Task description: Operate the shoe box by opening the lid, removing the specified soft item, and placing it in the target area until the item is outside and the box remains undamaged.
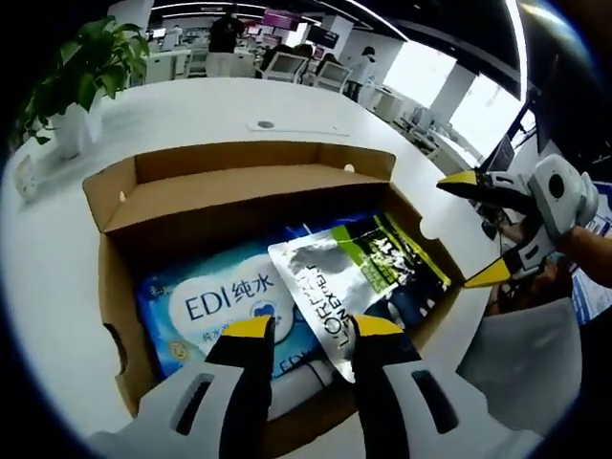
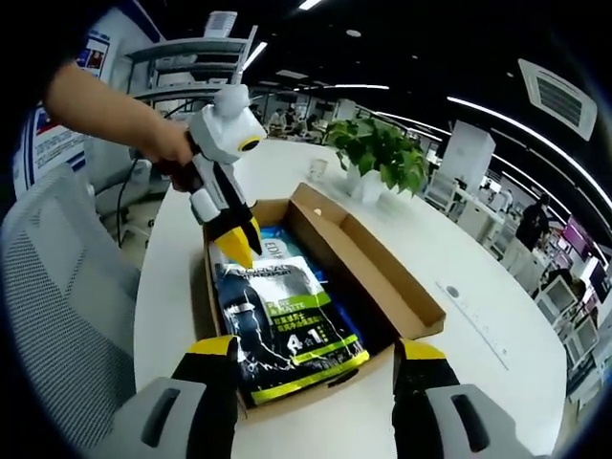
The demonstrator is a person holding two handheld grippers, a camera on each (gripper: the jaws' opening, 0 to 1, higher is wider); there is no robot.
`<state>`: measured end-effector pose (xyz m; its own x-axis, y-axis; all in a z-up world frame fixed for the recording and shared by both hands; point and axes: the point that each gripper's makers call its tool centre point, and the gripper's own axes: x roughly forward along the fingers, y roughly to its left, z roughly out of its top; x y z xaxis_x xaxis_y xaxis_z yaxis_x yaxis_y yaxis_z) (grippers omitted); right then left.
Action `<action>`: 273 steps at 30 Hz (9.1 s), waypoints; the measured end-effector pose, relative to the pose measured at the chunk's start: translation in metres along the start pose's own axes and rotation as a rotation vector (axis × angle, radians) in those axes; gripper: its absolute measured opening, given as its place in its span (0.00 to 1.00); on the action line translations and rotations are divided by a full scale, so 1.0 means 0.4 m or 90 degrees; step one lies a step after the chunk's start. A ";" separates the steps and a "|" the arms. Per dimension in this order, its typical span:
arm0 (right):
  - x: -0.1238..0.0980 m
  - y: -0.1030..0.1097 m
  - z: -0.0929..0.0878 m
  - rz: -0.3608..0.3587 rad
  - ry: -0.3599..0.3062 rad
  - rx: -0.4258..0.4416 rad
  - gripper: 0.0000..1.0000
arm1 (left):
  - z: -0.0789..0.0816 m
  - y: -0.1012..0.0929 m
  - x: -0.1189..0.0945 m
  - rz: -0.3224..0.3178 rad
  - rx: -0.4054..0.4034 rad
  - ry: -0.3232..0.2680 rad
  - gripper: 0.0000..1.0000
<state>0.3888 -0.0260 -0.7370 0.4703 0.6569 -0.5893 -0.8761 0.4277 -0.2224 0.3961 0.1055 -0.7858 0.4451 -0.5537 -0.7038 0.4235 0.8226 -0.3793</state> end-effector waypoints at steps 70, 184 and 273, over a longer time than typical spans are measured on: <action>0.060 0.073 0.052 0.000 -0.058 0.067 0.48 | 0.155 -0.133 -0.069 -0.045 -0.067 -0.064 0.00; -0.150 -0.054 -0.044 -0.110 -0.035 0.069 0.00 | 0.259 -0.370 0.049 -0.116 0.086 -0.062 0.00; -0.072 -0.098 -0.352 -0.059 0.042 0.160 0.00 | 0.228 -0.353 0.231 -0.049 0.123 0.005 0.11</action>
<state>0.3945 -0.1490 -0.8207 0.5325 0.5695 -0.6262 -0.7716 0.6308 -0.0825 0.4495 -0.0736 -0.7424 0.3997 -0.6119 -0.6825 0.5993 0.7378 -0.3104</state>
